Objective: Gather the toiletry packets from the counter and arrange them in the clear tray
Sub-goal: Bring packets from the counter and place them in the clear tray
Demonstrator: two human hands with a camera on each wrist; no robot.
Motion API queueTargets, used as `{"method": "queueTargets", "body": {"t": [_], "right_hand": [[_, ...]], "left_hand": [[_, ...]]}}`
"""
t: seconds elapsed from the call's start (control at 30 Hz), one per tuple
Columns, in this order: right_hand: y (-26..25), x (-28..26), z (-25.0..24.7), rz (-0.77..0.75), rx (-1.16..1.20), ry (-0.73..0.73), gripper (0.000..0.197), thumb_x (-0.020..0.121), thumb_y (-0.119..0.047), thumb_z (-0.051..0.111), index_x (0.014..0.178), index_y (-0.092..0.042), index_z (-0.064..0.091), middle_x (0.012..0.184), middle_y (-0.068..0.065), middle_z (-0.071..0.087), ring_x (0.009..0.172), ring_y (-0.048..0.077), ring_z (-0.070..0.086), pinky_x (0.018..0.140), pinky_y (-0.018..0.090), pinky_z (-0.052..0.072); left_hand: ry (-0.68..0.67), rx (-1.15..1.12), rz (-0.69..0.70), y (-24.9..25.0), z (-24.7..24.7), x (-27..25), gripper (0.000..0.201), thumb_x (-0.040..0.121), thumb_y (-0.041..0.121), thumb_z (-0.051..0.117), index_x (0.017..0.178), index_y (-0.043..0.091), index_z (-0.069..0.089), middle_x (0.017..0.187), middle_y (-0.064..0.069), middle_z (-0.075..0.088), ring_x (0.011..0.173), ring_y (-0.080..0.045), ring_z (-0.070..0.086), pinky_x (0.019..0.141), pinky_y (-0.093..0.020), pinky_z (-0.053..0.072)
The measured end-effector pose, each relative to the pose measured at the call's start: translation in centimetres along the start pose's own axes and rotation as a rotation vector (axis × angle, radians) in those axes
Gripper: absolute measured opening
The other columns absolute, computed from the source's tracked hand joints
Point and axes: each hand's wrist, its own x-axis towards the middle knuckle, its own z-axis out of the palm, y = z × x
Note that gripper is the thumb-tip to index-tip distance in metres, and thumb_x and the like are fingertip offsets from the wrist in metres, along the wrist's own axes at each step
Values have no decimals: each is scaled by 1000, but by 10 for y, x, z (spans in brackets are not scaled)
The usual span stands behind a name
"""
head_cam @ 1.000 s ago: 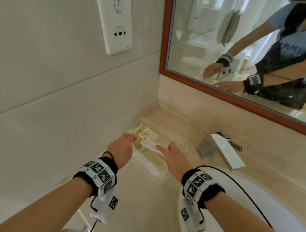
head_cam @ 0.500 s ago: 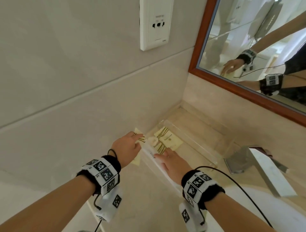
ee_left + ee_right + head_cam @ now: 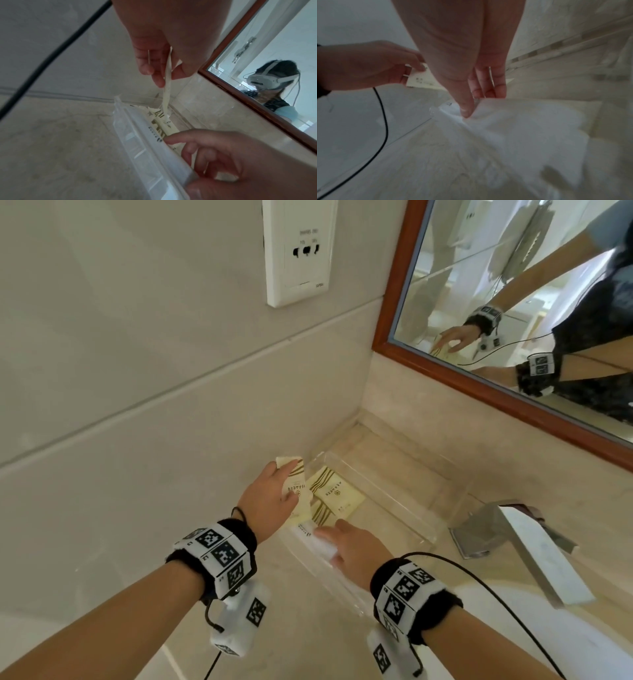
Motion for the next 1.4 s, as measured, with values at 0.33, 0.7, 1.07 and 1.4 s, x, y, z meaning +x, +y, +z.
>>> {"method": "queueTargets", "body": {"t": [0.33, 0.7, 1.07, 1.4], "right_hand": [[29, -22, -2, 102, -36, 58, 33, 100, -19, 37, 130, -18, 50, 118, 6, 54, 98, 28, 61, 83, 35, 50], [34, -32, -10, 64, 6, -28, 36, 97, -24, 47, 133, -17, 49, 124, 5, 50, 104, 27, 59, 85, 35, 48], [25, -33, -1, 24, 5, -69, 40, 98, -27, 46, 138, -20, 42, 129, 4, 47, 106, 27, 57, 86, 35, 46], [28, -43, 1, 22, 12, -72, 42, 98, -25, 45, 139, -19, 41, 128, 8, 48, 104, 31, 58, 88, 39, 49]], "left_hand": [[-36, -281, -132, 20, 39, 29, 44, 87, 2, 61, 130, 1, 49, 120, -19, 59, 91, -35, 66, 83, -41, 57], [81, 194, 99, 23, 42, 31, 25, 81, 5, 60, 103, 16, 62, 127, -6, 44, 118, -23, 43, 97, -33, 44], [-335, 528, 270, 15, 65, 38, 56, 89, -1, 45, 137, 29, 42, 156, 5, 24, 146, -12, 13, 118, -35, 12], [-183, 487, 158, 30, 64, 51, 51, 89, 10, 53, 137, 23, 41, 151, -1, 32, 141, -20, 26, 112, -37, 29]]}}
